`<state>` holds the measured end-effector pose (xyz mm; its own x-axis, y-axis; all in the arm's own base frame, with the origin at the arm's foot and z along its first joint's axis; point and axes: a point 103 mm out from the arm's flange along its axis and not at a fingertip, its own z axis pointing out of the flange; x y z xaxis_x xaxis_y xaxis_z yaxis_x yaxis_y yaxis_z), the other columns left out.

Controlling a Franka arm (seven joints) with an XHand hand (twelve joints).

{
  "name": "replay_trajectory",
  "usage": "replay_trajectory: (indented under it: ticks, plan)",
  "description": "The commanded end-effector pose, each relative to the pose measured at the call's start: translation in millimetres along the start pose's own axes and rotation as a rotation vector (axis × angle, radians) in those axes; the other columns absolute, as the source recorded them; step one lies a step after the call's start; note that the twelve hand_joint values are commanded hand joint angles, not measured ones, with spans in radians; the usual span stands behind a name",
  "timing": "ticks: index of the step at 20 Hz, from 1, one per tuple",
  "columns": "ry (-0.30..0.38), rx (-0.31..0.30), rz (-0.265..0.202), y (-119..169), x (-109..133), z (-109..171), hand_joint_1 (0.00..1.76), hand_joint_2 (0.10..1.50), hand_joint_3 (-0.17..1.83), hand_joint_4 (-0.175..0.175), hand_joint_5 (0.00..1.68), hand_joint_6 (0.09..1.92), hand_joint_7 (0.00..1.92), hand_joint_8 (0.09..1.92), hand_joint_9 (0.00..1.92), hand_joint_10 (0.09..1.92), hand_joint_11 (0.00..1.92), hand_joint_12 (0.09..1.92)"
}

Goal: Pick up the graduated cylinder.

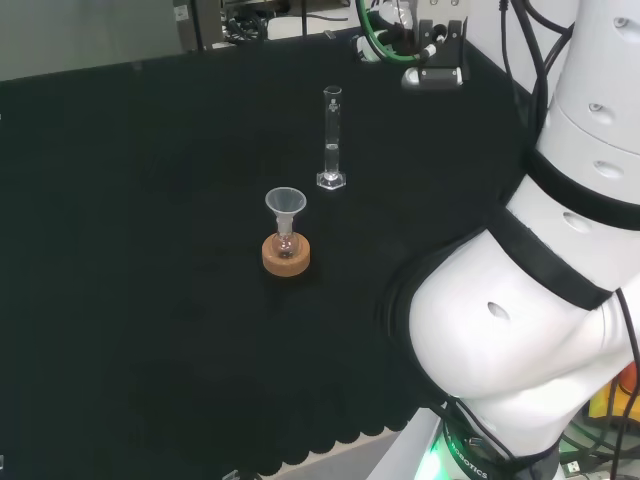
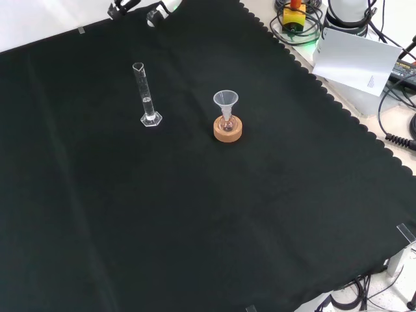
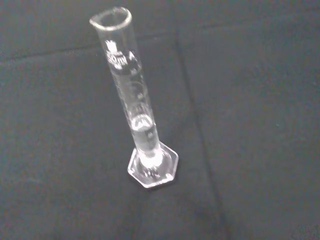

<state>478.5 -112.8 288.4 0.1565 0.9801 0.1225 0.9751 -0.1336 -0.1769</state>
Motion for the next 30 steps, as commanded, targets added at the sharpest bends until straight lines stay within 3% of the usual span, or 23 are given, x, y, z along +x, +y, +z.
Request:
replay_trajectory:
  ticks: [1,6,9,12,24,30]
  plan:
    - [0.103,0.022,-0.017,35.3,-3.9,61.3,0.33,1.31,-0.01,-0.038,0.27,0.09,0.04,0.52,0.45,0.09,0.06,1.36]
    - [0.113,0.002,-0.021,30.0,-7.0,78.4,0.36,1.29,-0.03,-0.039,0.27,0.09,0.05,0.53,0.43,0.14,0.06,1.36]
    - [0.135,-0.047,-0.049,23.9,-8.5,82.2,0.44,1.26,-0.08,-0.042,0.3,0.09,0.11,0.58,0.39,0.43,0.12,1.35]
    - [0.17,-0.074,-0.077,18.4,-10.8,87.2,0.55,1.22,-0.12,-0.047,0.35,0.09,0.2,0.62,0.43,0.57,0.17,1.36]
    - [0.287,-0.044,-0.128,24.1,-21.0,122.7,0.73,1.14,-0.17,-0.05,0.33,0.09,0.25,0.65,0.49,0.61,0.24,1.35]
    - [0.425,-0.067,-0.186,32.0,-26.3,141.2,0.78,1.11,-0.17,-0.053,0.34,0.09,0.25,0.66,0.49,0.61,0.25,1.35]
